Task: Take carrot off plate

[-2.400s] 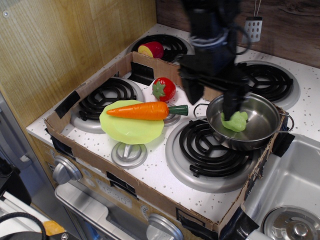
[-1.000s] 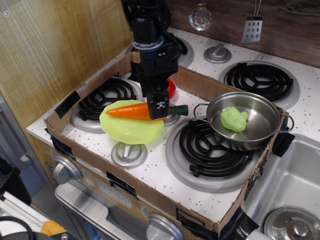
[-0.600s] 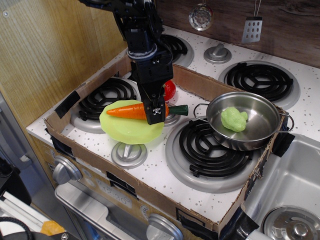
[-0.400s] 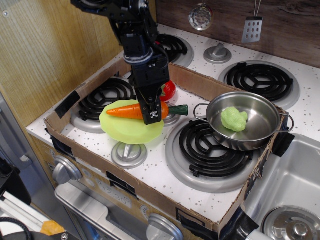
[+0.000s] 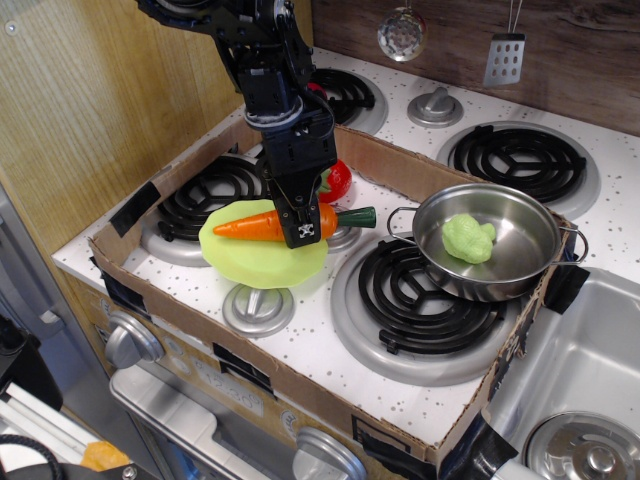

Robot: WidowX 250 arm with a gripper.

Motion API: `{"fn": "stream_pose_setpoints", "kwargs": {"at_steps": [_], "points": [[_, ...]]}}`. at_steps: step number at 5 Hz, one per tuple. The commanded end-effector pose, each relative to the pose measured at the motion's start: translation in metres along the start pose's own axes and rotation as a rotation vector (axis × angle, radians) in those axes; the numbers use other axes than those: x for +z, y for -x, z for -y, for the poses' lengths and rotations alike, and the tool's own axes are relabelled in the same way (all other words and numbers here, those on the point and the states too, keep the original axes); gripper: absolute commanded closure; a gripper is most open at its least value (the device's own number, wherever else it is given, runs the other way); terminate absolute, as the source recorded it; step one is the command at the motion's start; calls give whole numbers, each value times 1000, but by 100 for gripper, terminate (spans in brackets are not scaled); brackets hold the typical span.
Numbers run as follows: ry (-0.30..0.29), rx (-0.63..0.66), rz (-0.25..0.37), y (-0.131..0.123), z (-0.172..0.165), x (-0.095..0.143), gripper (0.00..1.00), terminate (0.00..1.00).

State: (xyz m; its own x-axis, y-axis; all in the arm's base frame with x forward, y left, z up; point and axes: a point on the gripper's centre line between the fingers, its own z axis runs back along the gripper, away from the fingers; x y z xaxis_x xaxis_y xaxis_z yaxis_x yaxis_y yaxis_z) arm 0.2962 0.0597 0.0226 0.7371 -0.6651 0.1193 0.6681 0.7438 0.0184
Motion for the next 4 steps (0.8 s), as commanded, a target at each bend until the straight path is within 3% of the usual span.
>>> {"fn": "stream_pose_setpoints", "kwargs": {"at_steps": [1, 2, 3, 4], "points": [[-99, -39, -18, -15, -7, 50, 100, 0], [-123, -44, -24, -13, 3, 65, 100, 0], [-87, -132, 11, -12, 25, 69, 100, 0], [52, -255, 49, -9, 45, 65, 100, 0]]}}
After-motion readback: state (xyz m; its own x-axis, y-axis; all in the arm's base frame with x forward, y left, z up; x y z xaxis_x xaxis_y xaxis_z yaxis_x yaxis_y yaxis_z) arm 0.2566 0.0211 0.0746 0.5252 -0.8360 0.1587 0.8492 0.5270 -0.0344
